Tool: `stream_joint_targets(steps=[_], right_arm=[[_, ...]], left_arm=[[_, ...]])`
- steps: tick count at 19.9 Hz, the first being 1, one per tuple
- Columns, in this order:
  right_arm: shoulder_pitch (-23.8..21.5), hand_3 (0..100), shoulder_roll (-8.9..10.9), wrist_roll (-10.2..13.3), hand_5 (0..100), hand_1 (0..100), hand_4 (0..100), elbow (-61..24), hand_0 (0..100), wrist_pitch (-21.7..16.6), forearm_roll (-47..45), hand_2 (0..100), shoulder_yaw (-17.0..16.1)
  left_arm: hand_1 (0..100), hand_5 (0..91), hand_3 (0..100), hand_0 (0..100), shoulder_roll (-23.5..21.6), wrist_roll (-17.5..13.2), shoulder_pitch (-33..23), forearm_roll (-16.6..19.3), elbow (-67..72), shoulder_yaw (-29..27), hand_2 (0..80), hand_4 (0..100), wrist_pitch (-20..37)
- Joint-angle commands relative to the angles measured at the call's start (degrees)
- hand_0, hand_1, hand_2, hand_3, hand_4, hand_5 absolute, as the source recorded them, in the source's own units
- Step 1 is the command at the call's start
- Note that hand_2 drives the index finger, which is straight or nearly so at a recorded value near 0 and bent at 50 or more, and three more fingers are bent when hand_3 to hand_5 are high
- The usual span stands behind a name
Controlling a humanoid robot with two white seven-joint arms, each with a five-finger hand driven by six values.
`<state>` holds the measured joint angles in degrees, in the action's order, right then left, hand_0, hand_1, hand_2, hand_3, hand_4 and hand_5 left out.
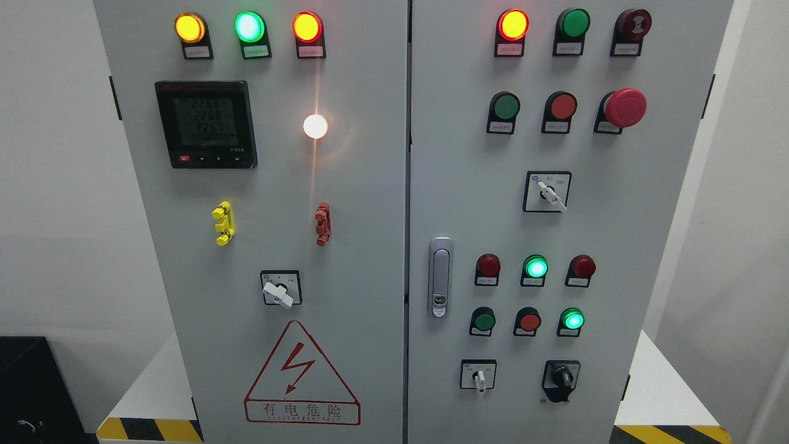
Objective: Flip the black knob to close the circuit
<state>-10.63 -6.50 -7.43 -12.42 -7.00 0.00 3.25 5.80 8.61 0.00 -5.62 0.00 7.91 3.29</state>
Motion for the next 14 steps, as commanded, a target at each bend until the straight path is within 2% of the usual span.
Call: stream_joint_targets(steps=[1,10,14], right_arm=[[0.00,0,0.00,-0.13,0,12,0,1.96,0,-0.03,-0.17,0,0.00],[0.00,0,0.00,-0.65,0,12,0,1.78,0,-0.64,-1.05,0,-0.43],[0.00,0,0.00,-5.22,0,11,0,1.26,0,-2.13,-4.73,0,-1.31]], left_arm=[[56,0.0,0,12,0.00,0.00,-1.23,0.00,-1.67,0.00,0.0,0,-0.04],[56,0.0,0,12,0.00,0.00,-1.23,0.00,-1.67,0.00,0.0,0,-0.04],[56,0.0,0,12,0.00,0.00,-1.32,0.00,-1.67,0.00,0.0,0,-0.04]])
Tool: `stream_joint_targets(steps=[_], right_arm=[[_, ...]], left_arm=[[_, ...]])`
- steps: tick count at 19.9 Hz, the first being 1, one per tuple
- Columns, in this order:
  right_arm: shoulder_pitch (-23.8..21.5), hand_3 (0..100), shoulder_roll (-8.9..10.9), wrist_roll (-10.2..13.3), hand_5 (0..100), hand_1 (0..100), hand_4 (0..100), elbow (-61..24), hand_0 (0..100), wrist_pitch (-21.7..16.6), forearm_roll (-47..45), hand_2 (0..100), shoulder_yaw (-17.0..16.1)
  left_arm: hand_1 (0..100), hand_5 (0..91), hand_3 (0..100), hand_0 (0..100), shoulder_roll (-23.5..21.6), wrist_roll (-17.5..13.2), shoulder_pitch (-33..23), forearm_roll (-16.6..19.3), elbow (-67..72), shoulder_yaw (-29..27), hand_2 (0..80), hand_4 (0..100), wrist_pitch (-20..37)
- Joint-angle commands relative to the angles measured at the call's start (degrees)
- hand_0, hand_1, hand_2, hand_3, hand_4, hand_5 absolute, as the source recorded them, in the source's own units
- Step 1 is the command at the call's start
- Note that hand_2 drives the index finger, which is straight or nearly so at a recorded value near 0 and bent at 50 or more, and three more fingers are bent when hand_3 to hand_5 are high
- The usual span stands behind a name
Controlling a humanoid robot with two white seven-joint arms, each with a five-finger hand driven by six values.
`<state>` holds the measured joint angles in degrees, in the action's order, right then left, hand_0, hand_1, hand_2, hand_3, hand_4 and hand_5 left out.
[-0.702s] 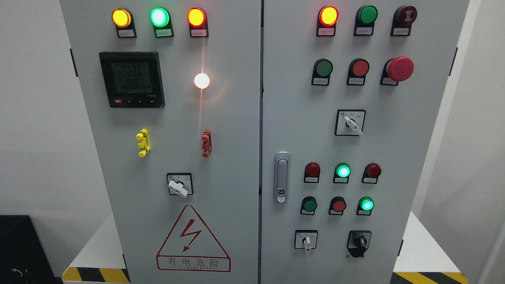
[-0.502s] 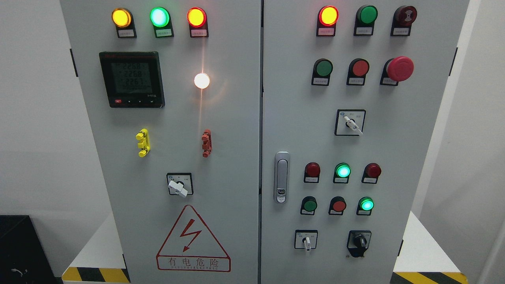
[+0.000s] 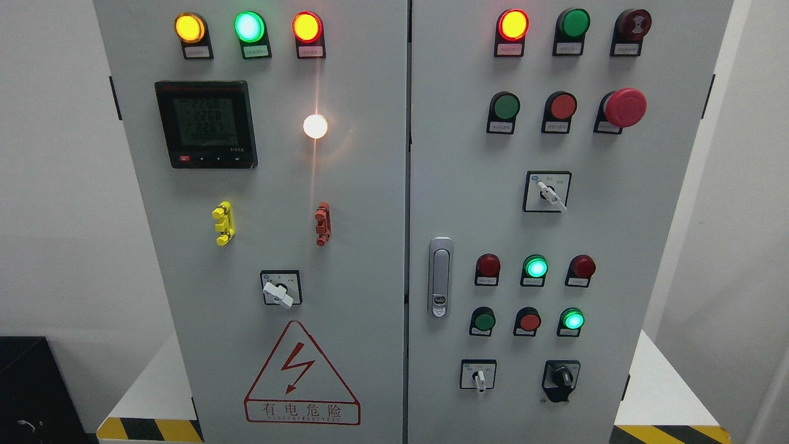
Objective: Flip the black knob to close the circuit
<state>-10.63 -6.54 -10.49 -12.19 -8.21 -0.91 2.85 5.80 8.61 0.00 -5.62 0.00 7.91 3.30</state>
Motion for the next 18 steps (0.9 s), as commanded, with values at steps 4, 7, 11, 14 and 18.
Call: stream_joint_targets(steps=[4,7,11,14,18], right_arm=[[0.35,0,-0.05,-4.19,0,8,0,-3.17,0,-4.97,-7.43,0,-2.75],[0.35,0,-0.05,-6.55,0,6,0,-8.79,0,-6.64,-7.43,0,-6.70],[0.35,0,-0.05,-7.53,0,4,0,-15.82,0,-6.82,-7.35,0,-8.83],[0.09,2,-0.14,-7.35,0,4,0,-21.36,0,-7.35,-7.17,0,-8.74],[-0.09,12,-0.14,-6.83,5,4,9,-28.57,0,-7.26,-6.73,0,-8.39]], left_arm=[[56,0.0,0,12,0.00,0.00,-1.32,0.00,-1.67,0.00,0.0,0,-0.04],[56,0.0,0,12,0.00,0.00,-1.32,0.00,-1.67,0.00,0.0,0,-0.04],[56,0.0,0,12,0.00,0.00,-1.32,0.00,-1.67,0.00,0.0,0,-0.04],[56,0.0,0,12,0.00,0.00,-1.32,0.00,-1.67,0.00,0.0,0,-0.04],[56,0.0,0,12,0.00,0.00,-1.32,0.00,-1.67,0.00,0.0,0,-0.04]])
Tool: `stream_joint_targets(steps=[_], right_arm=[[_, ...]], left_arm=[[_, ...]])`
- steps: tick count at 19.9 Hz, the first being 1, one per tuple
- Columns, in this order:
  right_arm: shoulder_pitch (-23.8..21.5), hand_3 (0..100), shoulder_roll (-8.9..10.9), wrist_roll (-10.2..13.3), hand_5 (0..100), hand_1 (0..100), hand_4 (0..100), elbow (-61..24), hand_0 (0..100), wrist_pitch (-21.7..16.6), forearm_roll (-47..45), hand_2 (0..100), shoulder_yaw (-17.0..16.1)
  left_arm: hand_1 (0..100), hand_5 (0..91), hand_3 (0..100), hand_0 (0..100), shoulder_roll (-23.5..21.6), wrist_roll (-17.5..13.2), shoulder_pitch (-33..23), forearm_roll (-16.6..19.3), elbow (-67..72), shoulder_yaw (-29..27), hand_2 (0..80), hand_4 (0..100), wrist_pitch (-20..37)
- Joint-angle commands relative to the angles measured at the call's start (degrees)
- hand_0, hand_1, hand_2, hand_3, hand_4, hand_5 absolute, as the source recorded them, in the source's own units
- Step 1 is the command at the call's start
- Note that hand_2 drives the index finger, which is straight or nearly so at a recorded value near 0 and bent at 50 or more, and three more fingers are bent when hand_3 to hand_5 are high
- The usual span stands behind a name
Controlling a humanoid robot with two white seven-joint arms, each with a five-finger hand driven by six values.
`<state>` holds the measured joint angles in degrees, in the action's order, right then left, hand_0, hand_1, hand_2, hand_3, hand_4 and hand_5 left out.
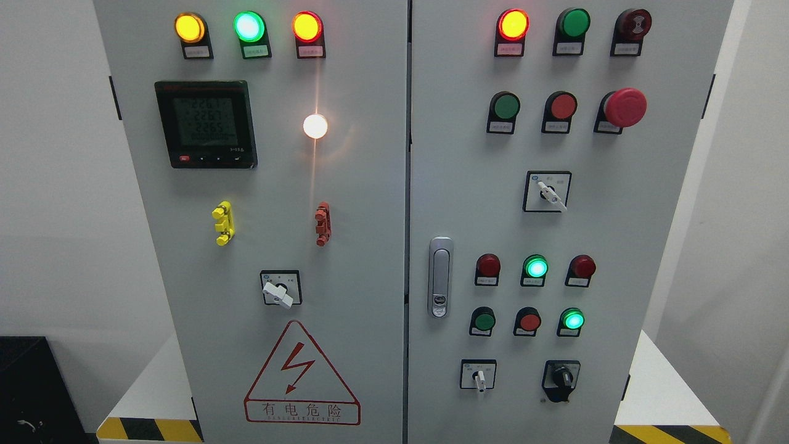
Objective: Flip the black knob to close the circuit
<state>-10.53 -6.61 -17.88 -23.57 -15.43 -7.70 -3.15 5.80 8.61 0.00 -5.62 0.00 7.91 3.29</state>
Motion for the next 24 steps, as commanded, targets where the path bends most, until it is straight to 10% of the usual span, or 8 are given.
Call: stream_joint_targets(steps=[1,15,24], right_arm=[[-0.28,14,-0.07,0.66,7,4,12,-19.04,0,0.05,0.14,1,-2.21],[-1.51,50,-0.07,7.42,41,3,45,-35.66,0,-0.13,15.86,29,-2.03],[-1.42,66,-0.07,16.20,64,5,62,-43.49,0,0.14,30.71,43,-2.12]], left_arm=[[56,0.0,0,12,0.00,0.00,-1.32,0.00,-1.67,0.00,0.0,0,-0.04],[56,0.0,0,12,0.00,0.00,-1.32,0.00,-1.67,0.00,0.0,0,-0.04],[56,0.0,0,12,0.00,0.00,-1.32,0.00,-1.67,0.00,0.0,0,-0.04]])
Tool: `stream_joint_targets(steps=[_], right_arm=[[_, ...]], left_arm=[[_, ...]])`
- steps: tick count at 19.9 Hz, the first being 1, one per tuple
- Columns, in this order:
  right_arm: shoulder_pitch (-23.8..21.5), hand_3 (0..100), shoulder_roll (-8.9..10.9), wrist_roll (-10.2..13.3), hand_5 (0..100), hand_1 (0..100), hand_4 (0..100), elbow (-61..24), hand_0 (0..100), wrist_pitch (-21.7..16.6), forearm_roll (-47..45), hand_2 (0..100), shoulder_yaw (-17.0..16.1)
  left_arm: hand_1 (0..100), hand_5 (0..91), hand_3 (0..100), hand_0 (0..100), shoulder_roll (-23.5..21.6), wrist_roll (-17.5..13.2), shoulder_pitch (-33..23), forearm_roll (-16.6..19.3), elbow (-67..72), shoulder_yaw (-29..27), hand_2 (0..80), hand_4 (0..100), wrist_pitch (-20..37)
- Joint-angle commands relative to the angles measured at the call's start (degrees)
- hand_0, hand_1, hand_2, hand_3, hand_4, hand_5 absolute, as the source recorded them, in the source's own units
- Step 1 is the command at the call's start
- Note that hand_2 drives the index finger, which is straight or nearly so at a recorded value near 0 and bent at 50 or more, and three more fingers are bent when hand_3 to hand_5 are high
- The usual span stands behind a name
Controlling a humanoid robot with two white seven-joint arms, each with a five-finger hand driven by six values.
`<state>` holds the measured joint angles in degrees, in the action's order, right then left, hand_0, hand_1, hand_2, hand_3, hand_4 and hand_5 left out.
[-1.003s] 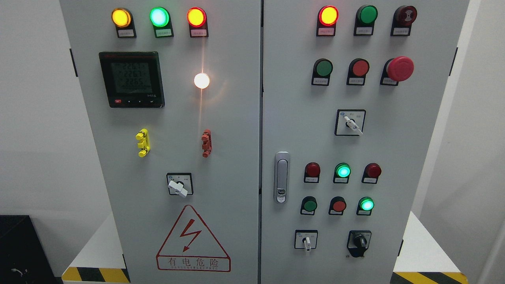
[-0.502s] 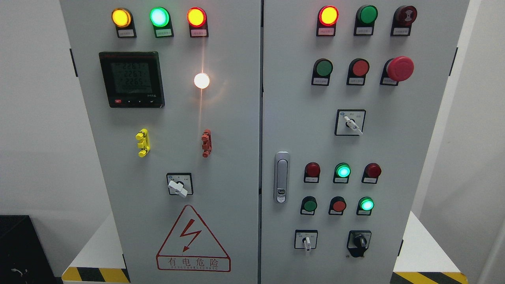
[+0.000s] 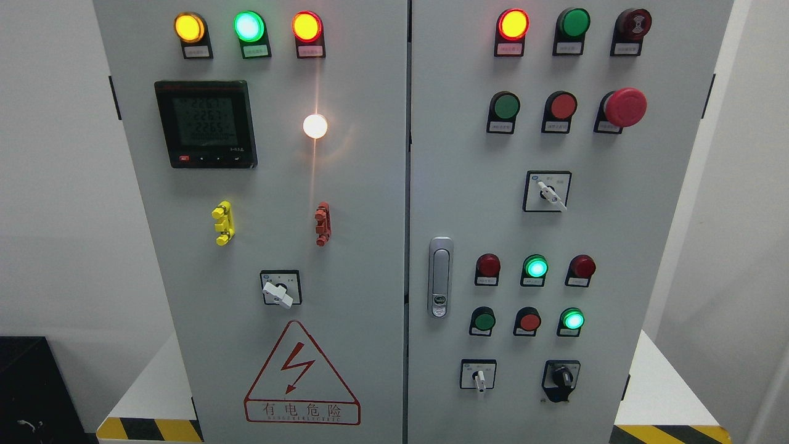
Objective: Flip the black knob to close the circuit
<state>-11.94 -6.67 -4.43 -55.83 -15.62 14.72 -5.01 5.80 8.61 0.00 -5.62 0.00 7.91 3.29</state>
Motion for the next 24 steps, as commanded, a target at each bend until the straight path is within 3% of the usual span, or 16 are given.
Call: stream_joint_targets(steps=[1,5,7,12,24], right_arm=[[-0.01,68,-0.01,3.89,68,6,64,-11.92,0,0.50,9.52,47,-0.26],[0.26,77,0.08,10.21,79,7,71,-14.56,0,0.59,17.07,57,-0.35],[0.34,87,-0.01,11.98,90,8,80,-17.19,0,0.68,21.03,68,-0.53],[0.34,95,0.08,12.08,100,8,88,-24.31,0,3.84,29.21,78,-0.97],[0.52,98,-0.01,11.73,100,13,91,-40.66,0,10.78,43.98,80,-0.53]], left_arm=[[56,0.0,0,12,0.00,0.00,-1.32,0.00,-1.67,0.00,0.0,0,-0.04],[56,0.0,0,12,0.00,0.00,-1.23,0.00,-1.67,0.00,0.0,0,-0.04],[56,0.0,0,12,0.00,0.00,-1.32,0.00,-1.67,0.00,0.0,0,-0.04],[56,0.0,0,12,0.00,0.00,-1.32,0.00,-1.67,0.00,0.0,0,-0.04],[56,0.0,0,12,0.00,0.00,-1.32,0.00,-1.67,0.00,0.0,0,-0.04]])
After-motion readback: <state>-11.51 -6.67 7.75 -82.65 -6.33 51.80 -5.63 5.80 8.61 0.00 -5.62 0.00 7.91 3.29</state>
